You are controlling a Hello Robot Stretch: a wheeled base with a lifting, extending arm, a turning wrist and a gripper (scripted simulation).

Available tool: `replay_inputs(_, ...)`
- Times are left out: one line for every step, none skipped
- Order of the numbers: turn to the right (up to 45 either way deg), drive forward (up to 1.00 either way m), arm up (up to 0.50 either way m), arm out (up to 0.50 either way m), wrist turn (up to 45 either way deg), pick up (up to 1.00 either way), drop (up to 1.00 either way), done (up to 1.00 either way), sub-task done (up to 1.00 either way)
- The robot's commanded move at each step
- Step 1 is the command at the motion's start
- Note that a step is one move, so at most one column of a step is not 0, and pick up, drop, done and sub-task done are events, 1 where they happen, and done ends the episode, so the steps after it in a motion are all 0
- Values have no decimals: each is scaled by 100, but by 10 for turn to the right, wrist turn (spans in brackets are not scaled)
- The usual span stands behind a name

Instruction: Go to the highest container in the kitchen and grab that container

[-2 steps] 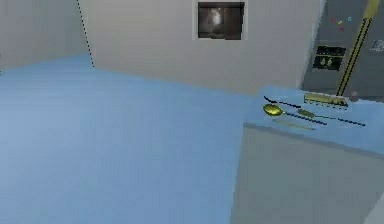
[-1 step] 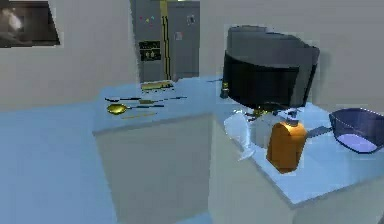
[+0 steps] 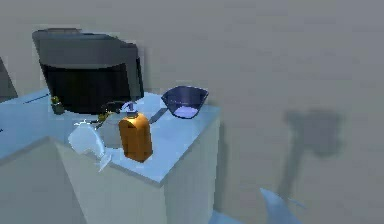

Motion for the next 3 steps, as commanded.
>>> replay_inputs(180,0,0,0,0,0,0,0,0)
replay_inputs(0,75,0,0,0,0,0,0,0)
replay_inputs(-450,0,0,0,0,0,0,0,0)
